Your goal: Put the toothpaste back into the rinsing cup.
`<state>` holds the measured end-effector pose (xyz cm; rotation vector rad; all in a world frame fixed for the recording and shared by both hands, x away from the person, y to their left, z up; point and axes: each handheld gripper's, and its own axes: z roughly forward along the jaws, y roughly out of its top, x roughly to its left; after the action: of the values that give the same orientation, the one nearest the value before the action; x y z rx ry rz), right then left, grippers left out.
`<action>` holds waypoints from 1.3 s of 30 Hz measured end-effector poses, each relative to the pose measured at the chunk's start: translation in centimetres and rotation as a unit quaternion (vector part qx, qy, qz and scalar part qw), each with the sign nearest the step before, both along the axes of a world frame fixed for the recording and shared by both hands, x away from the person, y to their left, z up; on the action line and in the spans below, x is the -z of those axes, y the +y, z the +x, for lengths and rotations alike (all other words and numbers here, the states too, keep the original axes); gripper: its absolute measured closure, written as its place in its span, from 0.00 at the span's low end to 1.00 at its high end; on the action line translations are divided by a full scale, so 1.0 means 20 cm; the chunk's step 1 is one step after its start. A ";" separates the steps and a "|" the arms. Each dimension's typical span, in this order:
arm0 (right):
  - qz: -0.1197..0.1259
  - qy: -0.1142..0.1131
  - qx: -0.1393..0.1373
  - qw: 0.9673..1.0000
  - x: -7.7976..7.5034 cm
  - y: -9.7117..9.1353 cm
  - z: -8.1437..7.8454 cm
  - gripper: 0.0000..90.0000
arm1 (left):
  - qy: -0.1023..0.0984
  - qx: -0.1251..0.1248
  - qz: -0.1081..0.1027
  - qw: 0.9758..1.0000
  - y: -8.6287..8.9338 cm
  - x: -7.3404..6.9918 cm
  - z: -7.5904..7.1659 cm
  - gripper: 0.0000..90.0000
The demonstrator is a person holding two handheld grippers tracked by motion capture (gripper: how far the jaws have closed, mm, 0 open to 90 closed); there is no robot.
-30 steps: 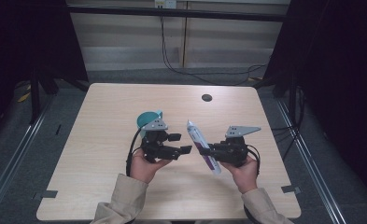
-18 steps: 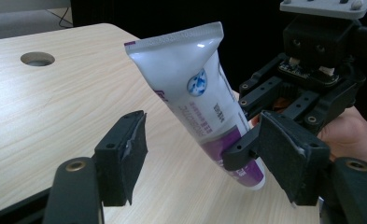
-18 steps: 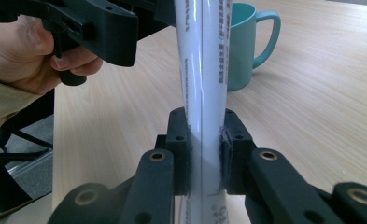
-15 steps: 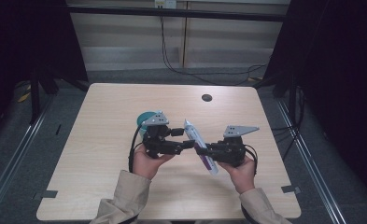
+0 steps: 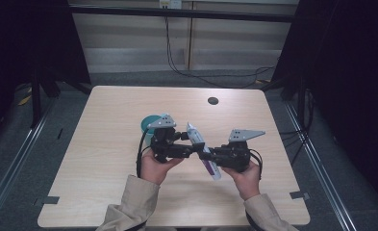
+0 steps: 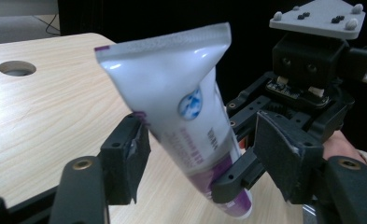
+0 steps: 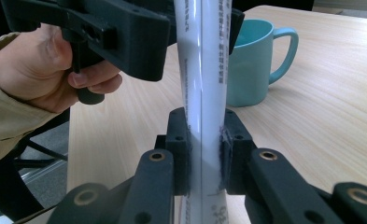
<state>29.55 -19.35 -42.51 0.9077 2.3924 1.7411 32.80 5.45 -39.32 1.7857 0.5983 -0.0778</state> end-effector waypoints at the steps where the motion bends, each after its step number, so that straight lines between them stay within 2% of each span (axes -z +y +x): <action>1: 0.002 -0.001 -0.001 1.000 0.00 0.00 0.00 0.85 | 0.000 0.000 -0.006 1.000 0.00 0.00 0.00 0.42; 3: 0.005 0.000 0.001 1.000 0.00 0.01 0.00 0.85 | 0.001 -0.001 -0.004 1.000 0.00 -0.01 0.00 0.44; 7: 0.016 0.000 0.001 1.000 0.00 0.00 0.00 0.85 | 0.007 -0.002 -0.016 1.000 0.00 -0.01 0.00 0.47; 14: 0.018 0.000 0.000 1.000 0.00 0.01 0.01 0.85 | 0.010 -0.012 -0.019 1.000 0.01 -0.01 0.00 0.60; 16: 0.022 -0.003 -0.002 1.000 0.00 0.01 0.00 0.85 | 0.012 -0.014 -0.028 0.999 0.01 -0.02 0.00 0.63; 18: 0.023 -0.005 -0.003 1.000 0.00 0.01 0.01 0.85 | 0.014 -0.012 -0.036 0.999 0.01 -0.02 0.00 0.65; 24: 0.021 -0.009 -0.005 1.000 -0.01 0.02 0.00 0.85 | 0.008 -0.005 -0.039 0.999 0.01 -0.05 -0.01 0.70; 27: 0.025 -0.009 -0.008 1.000 -0.01 0.02 0.01 0.84 | -0.005 -0.001 -0.031 0.999 0.01 -0.06 -0.02 0.73; 28: 0.027 -0.008 -0.013 1.000 -0.01 0.03 0.01 0.84 | -0.019 0.001 -0.019 1.000 0.01 -0.07 -0.03 0.76; 29: 0.027 -0.008 -0.013 1.000 -0.01 0.03 0.01 0.84 | -0.019 0.001 -0.019 1.000 0.01 -0.07 -0.03 0.78; 33: 0.035 -0.010 -0.014 0.999 -0.01 0.03 0.01 0.80 | -0.053 -0.002 -0.004 0.999 0.00 -0.10 -0.07 0.82; 39: 0.041 -0.018 -0.010 0.999 -0.01 0.04 0.01 0.77 | -0.066 -0.009 -0.002 0.998 -0.01 -0.11 -0.09 0.84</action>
<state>29.72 -18.57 -42.40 0.8549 2.3320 1.8591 31.10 5.33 -37.15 1.7661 0.5181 0.0513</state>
